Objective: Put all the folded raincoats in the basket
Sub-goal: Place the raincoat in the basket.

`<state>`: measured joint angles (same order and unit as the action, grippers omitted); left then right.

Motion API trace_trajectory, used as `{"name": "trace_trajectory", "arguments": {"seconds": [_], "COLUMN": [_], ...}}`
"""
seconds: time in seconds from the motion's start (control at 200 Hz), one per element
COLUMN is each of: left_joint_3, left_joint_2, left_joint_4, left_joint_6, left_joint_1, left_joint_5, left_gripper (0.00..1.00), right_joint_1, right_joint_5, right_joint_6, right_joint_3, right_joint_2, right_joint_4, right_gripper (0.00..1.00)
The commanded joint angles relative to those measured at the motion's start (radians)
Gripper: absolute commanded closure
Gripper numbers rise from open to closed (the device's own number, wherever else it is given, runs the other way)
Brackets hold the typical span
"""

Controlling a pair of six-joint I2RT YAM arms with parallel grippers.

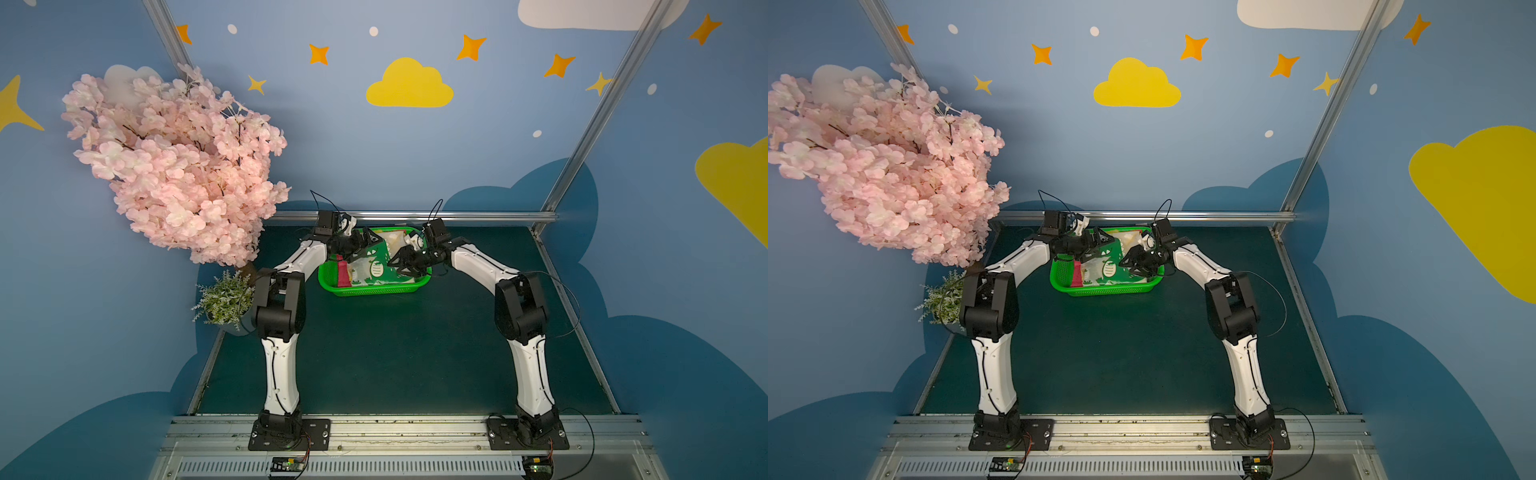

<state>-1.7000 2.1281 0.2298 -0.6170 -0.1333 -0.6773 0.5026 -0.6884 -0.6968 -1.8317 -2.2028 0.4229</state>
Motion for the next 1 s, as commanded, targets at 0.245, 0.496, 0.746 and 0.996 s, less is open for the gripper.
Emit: {"name": "trace_trajectory", "arguments": {"seconds": [0.245, 0.496, 0.746, 0.996], "left_joint_3": [0.237, 0.387, 0.362, 0.285], "left_joint_2": [-0.250, -0.231, -0.231, -0.299], "left_joint_4": [-0.069, -0.152, -0.113, -0.053], "left_joint_6": [0.024, 0.017, 0.052, 0.083], "left_joint_1": [-0.057, -0.052, -0.049, -0.054], "left_joint_5": [0.016, 0.030, 0.029, 0.031], "left_gripper": [0.00, 0.00, 0.00, 0.00], "right_joint_1": [-0.003, -0.006, -0.016, -0.025], "right_joint_5": [0.014, 0.014, 0.007, 0.010], "right_joint_6": [0.040, 0.042, 0.053, 0.059], "right_joint_3": [0.048, 0.057, 0.057, 0.035], "right_joint_2": [0.097, 0.013, 0.036, 0.117], "right_joint_4": [0.011, 0.010, 0.022, 0.029], "right_gripper": [0.43, 0.43, 0.43, 0.43]}}
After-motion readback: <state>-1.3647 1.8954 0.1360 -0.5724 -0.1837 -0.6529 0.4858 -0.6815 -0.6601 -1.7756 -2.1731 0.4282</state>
